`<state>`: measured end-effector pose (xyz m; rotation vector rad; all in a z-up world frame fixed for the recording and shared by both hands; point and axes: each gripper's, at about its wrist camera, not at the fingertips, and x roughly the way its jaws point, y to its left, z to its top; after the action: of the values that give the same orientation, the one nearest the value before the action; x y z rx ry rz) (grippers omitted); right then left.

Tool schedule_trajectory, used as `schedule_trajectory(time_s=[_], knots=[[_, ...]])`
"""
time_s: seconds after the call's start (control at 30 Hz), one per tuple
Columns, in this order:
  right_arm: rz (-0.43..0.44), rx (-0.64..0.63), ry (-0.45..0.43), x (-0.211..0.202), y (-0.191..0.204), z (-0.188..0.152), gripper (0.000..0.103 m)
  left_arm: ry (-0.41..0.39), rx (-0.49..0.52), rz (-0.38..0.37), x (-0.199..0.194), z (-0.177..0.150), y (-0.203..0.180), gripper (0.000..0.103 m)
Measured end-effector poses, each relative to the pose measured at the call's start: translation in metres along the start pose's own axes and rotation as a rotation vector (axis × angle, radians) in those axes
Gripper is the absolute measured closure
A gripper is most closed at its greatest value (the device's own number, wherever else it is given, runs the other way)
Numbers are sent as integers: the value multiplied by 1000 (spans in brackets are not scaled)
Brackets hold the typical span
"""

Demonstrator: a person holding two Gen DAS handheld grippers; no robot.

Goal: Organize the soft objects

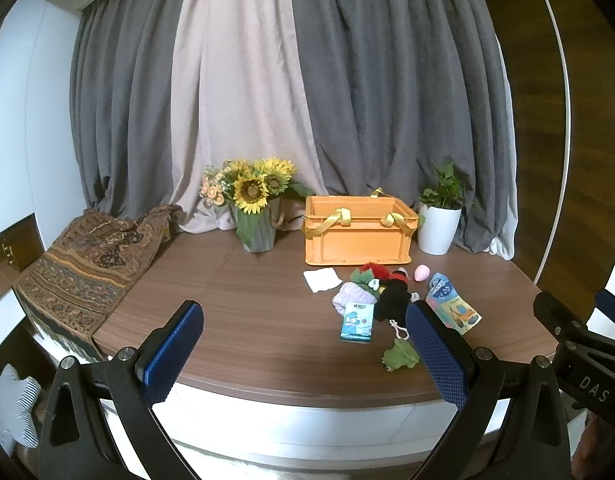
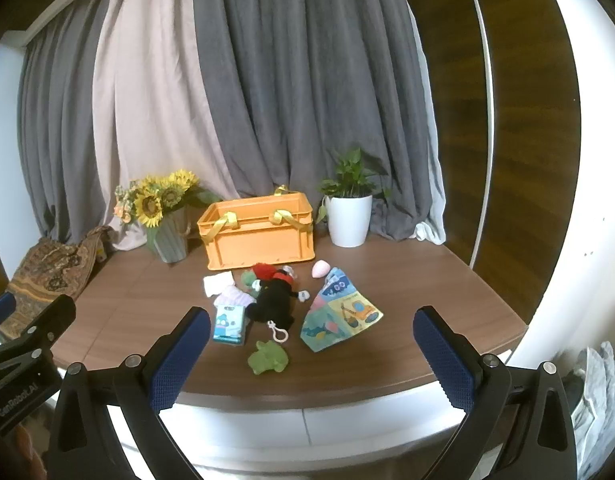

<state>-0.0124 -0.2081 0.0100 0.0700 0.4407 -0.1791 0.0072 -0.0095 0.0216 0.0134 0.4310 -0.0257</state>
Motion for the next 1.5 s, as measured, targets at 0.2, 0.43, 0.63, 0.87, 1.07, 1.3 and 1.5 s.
schedule_trajectory(time_s=[0.2,0.43,0.63,0.87,1.07,1.3,1.5], knots=[[2,2,-2,0,0,3,0,-14,4,5,-1,0,2,0],[1,1,-4,0,1,4,0,-18,1,4,2,1,3,0],[-1,-2,-11,0,4,9,0,-17,-6,0,4,4,4,0],[1,-4,-19,-4,7,11,0,-26,-7,2,6,3,3,0],[3,-2,-21,-6,9,13,0,-32,-7,4,6,2,1,0],[5,-1,-23,-6,9,12,0,-35,-8,3,6,-1,2,0],[4,1,-26,-8,10,11,0,-35,-9,1,6,-3,2,0]])
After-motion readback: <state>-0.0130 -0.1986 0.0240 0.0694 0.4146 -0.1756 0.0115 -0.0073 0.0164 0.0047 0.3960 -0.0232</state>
